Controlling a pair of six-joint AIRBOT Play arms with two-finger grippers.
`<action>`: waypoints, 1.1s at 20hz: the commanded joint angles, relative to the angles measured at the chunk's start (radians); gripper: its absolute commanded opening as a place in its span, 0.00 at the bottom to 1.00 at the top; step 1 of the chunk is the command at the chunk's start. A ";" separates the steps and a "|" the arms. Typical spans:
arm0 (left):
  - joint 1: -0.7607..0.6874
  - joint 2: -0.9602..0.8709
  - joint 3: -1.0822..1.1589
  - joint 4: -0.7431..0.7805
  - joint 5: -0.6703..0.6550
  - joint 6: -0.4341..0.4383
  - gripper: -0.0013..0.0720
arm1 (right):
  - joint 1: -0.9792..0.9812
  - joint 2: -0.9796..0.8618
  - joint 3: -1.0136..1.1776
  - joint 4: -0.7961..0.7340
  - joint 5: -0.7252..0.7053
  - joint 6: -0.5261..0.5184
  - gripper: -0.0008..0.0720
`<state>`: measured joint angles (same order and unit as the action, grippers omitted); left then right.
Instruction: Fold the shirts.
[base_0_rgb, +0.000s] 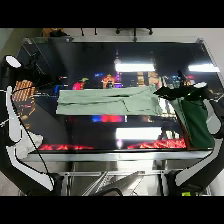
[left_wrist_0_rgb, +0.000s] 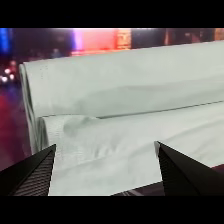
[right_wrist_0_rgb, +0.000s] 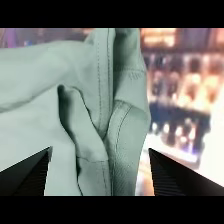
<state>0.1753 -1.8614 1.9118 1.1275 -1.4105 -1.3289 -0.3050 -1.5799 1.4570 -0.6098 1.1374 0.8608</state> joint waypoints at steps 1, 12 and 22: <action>-0.026 0.008 0.013 -0.004 -0.004 -0.016 0.99 | 0.039 -0.053 0.002 -0.015 0.041 0.006 0.97; -0.343 -0.097 0.013 -0.078 0.113 -0.015 0.04 | 0.105 -0.042 0.013 0.012 0.022 0.008 0.03; -0.732 -0.367 0.052 -0.160 0.478 -0.096 0.03 | 0.103 0.167 0.259 0.011 0.271 0.173 0.03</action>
<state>-0.4778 -2.1677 1.9362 0.9775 -1.0115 -1.3903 -0.2016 -1.4559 1.6299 -0.6029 1.3193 0.9810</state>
